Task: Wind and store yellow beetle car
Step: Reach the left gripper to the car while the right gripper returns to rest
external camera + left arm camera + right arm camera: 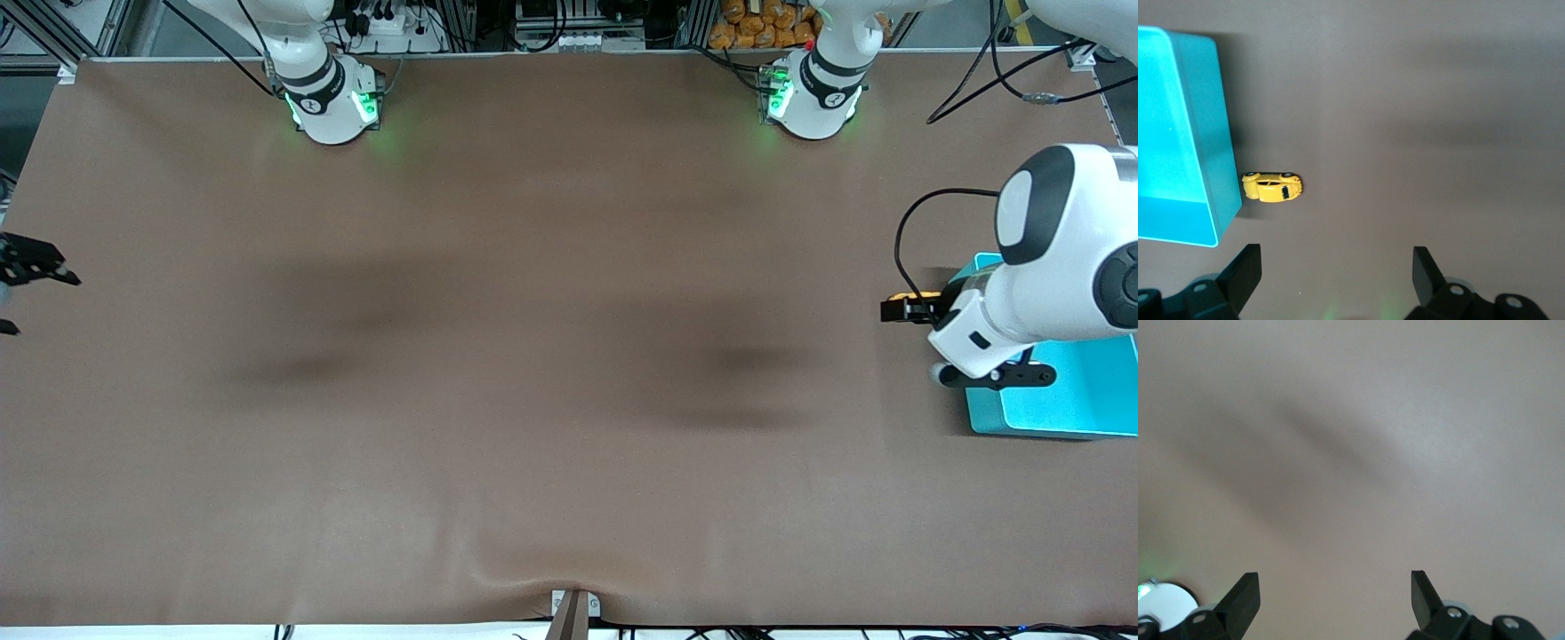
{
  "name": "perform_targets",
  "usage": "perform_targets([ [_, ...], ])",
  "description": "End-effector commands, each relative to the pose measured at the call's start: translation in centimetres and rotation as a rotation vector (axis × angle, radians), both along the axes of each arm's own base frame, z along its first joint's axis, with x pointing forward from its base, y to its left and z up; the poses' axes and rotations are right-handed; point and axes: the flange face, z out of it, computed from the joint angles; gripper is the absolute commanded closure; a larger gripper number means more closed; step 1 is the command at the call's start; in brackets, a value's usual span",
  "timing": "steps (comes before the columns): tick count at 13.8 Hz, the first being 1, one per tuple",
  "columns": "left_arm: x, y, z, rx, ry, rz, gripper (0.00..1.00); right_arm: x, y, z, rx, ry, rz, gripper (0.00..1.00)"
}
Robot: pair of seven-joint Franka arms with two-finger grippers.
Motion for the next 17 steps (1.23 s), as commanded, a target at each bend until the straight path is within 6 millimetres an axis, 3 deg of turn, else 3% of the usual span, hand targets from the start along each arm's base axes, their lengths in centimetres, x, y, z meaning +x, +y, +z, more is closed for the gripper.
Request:
perform_targets([
  [1, 0.1, 3.2, 1.0, -0.034, -0.010, 0.066, 0.00, -0.1, -0.7, 1.9, -0.018, -0.019, -0.135, 0.00],
  [2, 0.2, 3.9, 0.4, -0.051, -0.001, 0.096, 0.00, -0.1, -0.6, 2.2, -0.024, -0.026, -0.199, 0.00],
  [4, 0.0, 7.2, -0.4, -0.090, 0.019, 0.175, 0.00, 0.0, -0.2, 2.9, -0.028, -0.042, -0.321, 0.00],
  [7, -0.1, 7.1, -0.5, -0.087, 0.026, 0.177, 0.00, -0.3, 0.8, 4.7, -0.028, -0.066, -0.413, 0.00],
  [11, -0.7, 5.8, -3.0, -0.020, 0.072, 0.371, 0.00, -0.3, 0.8, 5.0, -0.030, -0.078, -0.419, 0.00],
  [13, -1.2, 4.7, -3.9, 0.023, 0.088, 0.466, 0.00, -1.1, 0.4, 6.6, -0.001, -0.103, -0.449, 0.00],
  [17, -4.1, 2.7, -6.3, 0.105, 0.049, 0.645, 0.00, -1.5, 1.4, 7.8, -0.006, -0.117, -0.512, 0.00],
])
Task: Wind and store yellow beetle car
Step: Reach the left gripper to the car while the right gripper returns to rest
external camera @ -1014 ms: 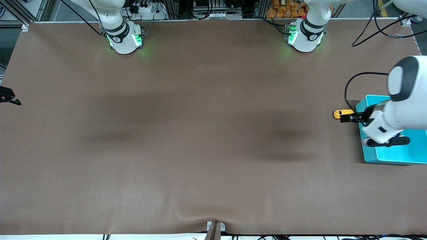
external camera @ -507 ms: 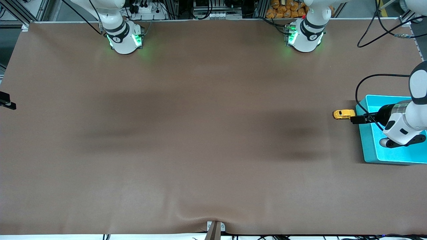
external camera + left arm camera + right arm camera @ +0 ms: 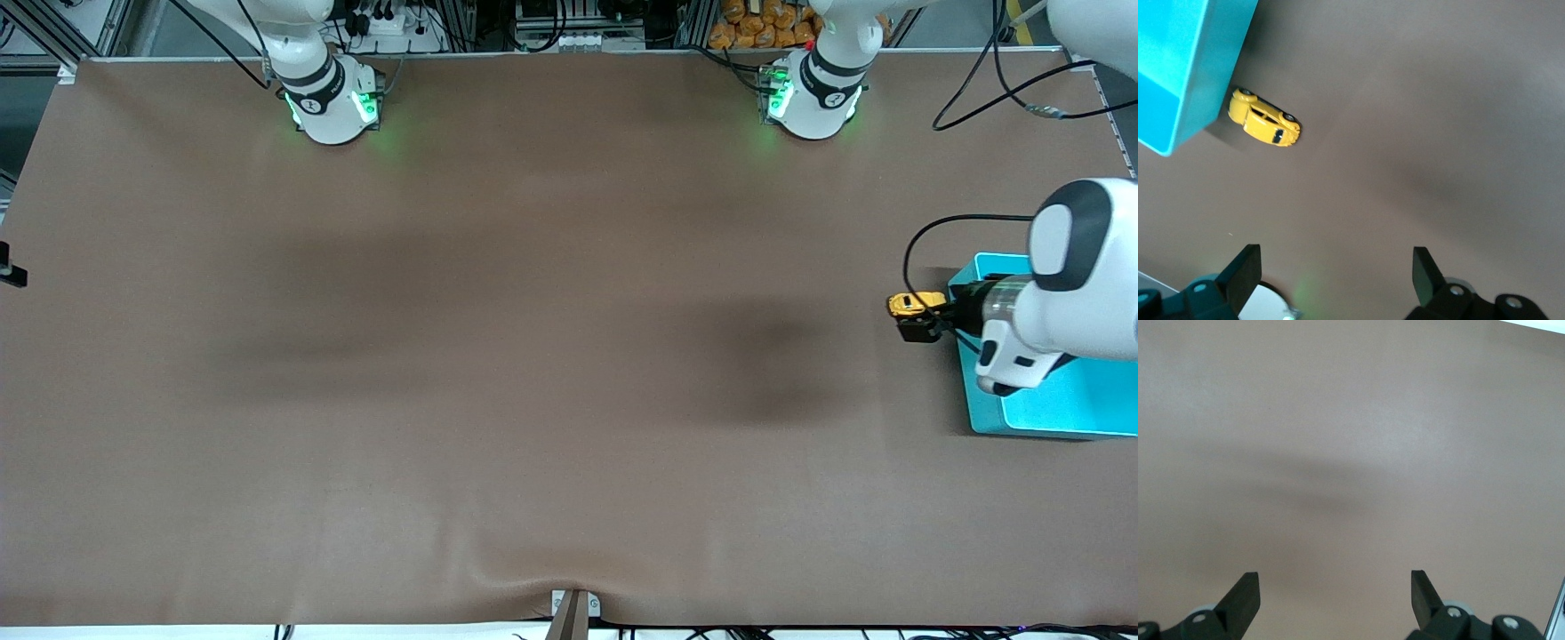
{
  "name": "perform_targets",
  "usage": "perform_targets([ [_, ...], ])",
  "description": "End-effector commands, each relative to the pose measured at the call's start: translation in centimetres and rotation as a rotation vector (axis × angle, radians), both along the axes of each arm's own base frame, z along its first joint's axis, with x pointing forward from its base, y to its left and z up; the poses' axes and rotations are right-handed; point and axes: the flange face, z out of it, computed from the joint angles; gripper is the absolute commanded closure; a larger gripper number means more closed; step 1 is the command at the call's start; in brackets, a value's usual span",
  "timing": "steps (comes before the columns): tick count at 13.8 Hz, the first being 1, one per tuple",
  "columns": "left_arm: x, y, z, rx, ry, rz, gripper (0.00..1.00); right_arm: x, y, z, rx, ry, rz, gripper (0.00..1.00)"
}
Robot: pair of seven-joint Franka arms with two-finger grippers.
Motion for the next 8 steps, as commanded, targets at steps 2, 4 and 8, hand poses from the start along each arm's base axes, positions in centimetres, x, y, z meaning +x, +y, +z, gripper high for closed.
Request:
perform_targets([
  [2, -4.6, -0.5, -0.7, 0.058, -0.037, 0.115, 0.00, -1.0, 1.1, 2.1, 0.011, -0.030, -0.073, 0.00],
  [4, -5.1, -0.1, -1.2, 0.103, -0.023, 0.231, 0.00, -1.2, 1.1, 2.5, 0.000, -0.037, -0.095, 0.00],
  [8, -5.4, 0.2, -2.8, 0.163, -0.042, 0.401, 0.00, -3.0, 2.7, 4.0, -0.054, -0.079, -0.094, 0.00],
])
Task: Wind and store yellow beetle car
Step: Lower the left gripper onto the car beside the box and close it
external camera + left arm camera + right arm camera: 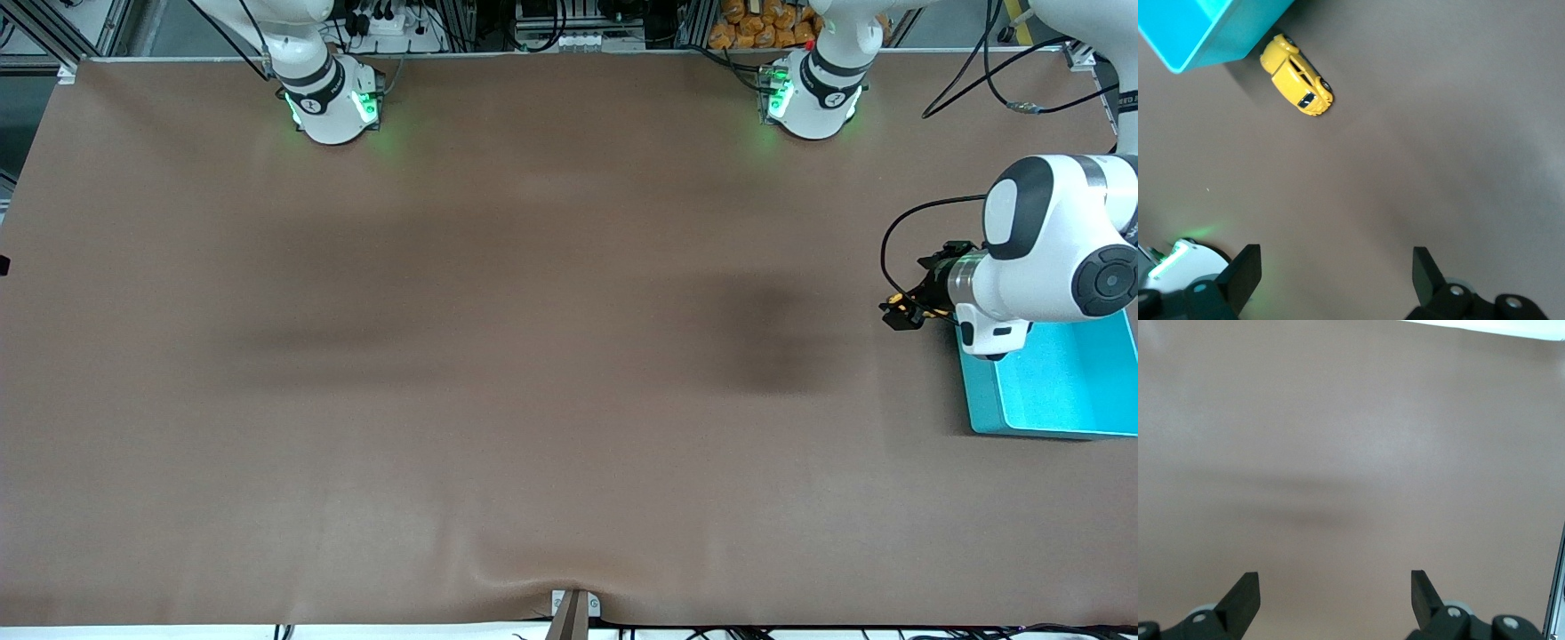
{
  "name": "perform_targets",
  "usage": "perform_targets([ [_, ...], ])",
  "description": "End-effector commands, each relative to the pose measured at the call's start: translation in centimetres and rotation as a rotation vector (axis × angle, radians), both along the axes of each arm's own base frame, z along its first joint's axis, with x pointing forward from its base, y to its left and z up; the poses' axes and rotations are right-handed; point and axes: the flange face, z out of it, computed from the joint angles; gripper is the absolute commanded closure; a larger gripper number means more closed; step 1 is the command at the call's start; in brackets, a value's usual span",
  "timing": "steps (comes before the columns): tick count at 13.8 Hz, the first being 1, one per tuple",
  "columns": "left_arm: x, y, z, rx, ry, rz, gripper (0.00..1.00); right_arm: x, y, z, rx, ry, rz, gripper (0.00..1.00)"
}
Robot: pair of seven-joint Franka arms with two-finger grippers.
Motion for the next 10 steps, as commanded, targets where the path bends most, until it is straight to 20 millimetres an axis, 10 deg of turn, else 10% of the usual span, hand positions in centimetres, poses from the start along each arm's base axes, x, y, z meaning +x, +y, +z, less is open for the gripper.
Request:
perform_targets([
  [1, -0.9, 0.6, -1.0, 0.030, -0.044, 0.108, 0.00, -2.4, 1.1, 1.0, -0.021, -0.019, -0.018, 0.00],
  [10, -4.7, 6.2, -10.8, 0.075, -0.324, 0.371, 0.00, -3.7, 2.9, 1.7, -0.016, -0.025, -0.005, 0.00],
])
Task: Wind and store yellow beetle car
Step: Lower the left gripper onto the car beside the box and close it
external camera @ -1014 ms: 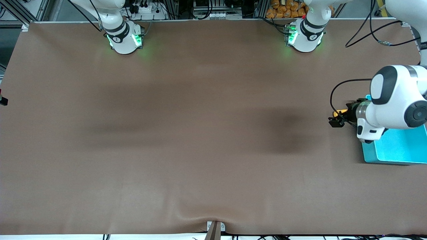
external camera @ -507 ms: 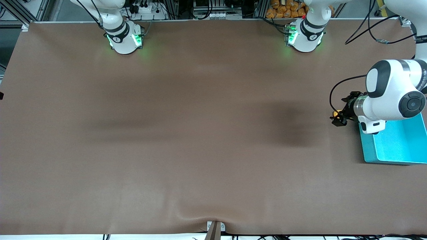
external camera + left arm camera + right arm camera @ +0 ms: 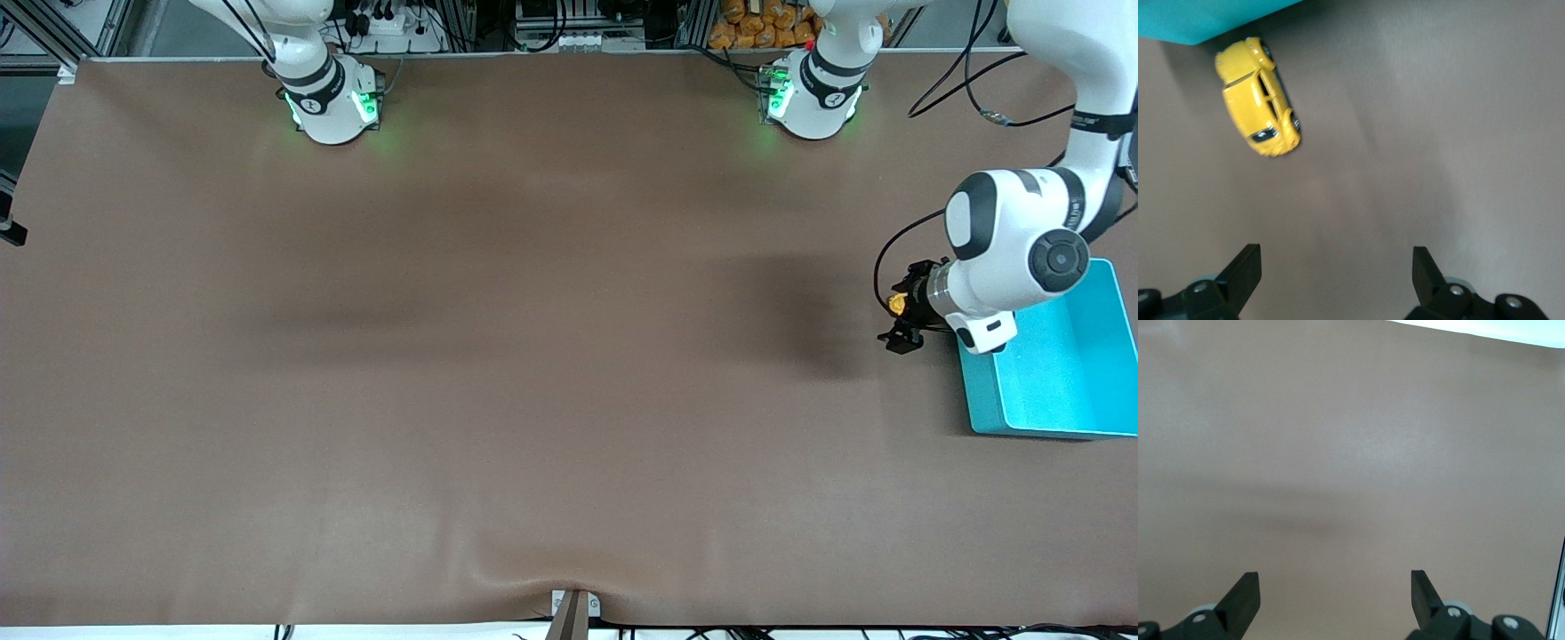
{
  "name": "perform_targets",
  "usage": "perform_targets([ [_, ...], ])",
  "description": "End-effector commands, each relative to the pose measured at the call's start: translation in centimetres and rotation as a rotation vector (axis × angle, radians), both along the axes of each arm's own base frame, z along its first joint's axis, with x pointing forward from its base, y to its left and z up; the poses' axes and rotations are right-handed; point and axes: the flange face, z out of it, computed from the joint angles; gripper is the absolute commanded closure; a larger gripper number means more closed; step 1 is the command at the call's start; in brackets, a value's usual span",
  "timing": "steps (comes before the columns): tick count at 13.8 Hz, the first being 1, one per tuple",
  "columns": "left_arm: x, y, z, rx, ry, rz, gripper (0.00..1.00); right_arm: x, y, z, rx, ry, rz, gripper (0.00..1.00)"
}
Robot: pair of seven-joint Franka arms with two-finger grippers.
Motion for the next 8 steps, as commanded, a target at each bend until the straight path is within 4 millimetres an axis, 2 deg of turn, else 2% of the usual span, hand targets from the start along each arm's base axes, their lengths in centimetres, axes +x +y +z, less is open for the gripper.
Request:
perform_targets([
  [1, -2.0, 3.6, -0.9, 0.020, -0.091, 0.085, 0.00, -1.3, 0.2, 0.6, -0.016, -0.016, -0.028, 0.00],
  [2, -2.2, 4.6, -0.8, 0.022, -0.094, 0.121, 0.00, -1.4, 0.1, 0.4, -0.017, -0.016, -0.031, 0.00],
  [4, -2.3, 4.8, -1.0, 0.027, -0.097, 0.208, 0.00, -1.7, 0.6, -0.1, -0.020, -0.026, -0.029, 0.00],
  [7, -3.8, 5.0, -2.5, 0.028, -0.098, 0.245, 0.00, -1.6, 1.6, -0.3, -0.017, -0.021, -0.035, 0.00],
  [8, -4.3, 5.9, -2.8, 0.030, -0.097, 0.261, 0.00, -1.6, 1.7, -0.5, -0.017, -0.019, -0.035, 0.00],
])
